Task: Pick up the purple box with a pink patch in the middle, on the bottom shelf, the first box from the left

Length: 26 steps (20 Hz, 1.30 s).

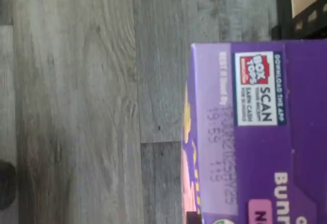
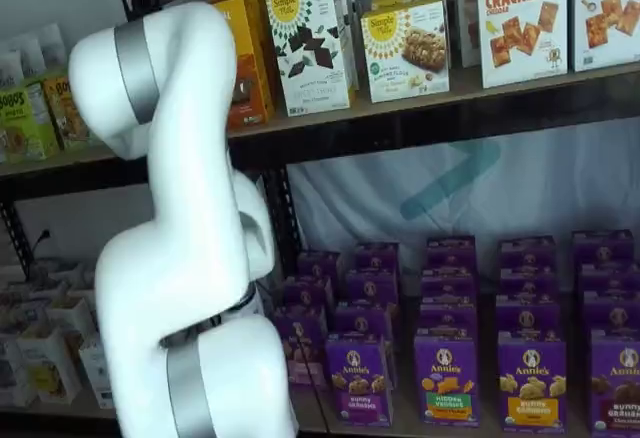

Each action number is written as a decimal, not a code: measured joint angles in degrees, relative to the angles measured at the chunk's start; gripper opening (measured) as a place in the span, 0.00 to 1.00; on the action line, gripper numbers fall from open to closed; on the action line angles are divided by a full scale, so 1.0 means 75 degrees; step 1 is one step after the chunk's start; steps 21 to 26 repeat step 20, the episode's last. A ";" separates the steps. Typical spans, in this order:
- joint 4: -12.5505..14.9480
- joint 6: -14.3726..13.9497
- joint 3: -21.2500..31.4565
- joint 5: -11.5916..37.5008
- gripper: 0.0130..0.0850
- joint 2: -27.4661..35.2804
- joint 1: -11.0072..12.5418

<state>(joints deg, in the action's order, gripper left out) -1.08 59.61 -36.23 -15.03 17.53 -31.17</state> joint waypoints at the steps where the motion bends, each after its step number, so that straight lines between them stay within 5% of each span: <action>1: -0.0098 0.0047 0.0046 -0.0050 0.22 -0.0095 -0.0046; 11: 0.0238 -0.0210 0.0309 -0.0542 0.22 -0.0849 0.0034; 19: -0.0135 0.0356 0.0526 -0.0888 0.22 -0.1471 0.0264; 26: -0.0121 0.0356 0.0535 -0.0899 0.22 -0.1501 0.0279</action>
